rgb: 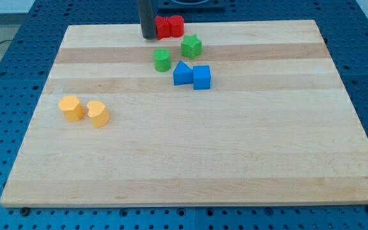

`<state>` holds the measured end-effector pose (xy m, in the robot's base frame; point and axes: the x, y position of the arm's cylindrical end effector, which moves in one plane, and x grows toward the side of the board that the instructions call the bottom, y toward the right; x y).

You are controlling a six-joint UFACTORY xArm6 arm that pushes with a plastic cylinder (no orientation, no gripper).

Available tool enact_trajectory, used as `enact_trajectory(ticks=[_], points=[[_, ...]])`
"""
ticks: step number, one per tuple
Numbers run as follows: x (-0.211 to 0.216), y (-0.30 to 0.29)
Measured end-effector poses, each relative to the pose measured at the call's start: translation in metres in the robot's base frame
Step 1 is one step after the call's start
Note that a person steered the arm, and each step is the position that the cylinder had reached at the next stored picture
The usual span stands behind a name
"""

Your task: Move the blue triangle close to the blue cube

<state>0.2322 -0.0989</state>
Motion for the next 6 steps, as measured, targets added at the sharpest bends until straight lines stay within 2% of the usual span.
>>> enact_trajectory(ticks=[2,4,6], points=[[0.021,0.001],[0.089,-0.016],[0.122,0.037]])
